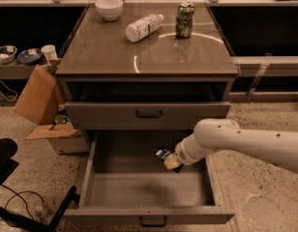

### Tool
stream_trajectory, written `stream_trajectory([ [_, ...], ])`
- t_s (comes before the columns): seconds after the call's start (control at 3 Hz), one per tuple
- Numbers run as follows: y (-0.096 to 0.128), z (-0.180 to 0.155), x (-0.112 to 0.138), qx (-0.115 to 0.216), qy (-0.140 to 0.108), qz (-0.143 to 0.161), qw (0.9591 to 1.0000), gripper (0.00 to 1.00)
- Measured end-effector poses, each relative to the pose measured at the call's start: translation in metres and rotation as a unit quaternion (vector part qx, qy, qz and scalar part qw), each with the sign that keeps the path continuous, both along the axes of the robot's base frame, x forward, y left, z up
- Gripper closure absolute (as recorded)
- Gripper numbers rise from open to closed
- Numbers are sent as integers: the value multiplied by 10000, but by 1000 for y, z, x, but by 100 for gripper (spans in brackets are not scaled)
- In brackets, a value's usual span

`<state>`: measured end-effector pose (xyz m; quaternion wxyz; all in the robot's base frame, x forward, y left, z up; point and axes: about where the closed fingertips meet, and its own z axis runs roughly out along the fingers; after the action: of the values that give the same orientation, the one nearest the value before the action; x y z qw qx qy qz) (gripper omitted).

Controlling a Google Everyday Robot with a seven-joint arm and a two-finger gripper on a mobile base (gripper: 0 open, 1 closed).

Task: Place rxbar blueberry into middle drawer

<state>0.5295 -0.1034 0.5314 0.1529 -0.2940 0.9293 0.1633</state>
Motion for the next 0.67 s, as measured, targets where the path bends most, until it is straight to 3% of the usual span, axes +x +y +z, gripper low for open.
stream_trajectory([
  [0.33, 30, -36, 18, 407, 39, -137, 9991, 100],
  [0.67, 43, -60, 19, 635, 45, -243, 9977, 100],
])
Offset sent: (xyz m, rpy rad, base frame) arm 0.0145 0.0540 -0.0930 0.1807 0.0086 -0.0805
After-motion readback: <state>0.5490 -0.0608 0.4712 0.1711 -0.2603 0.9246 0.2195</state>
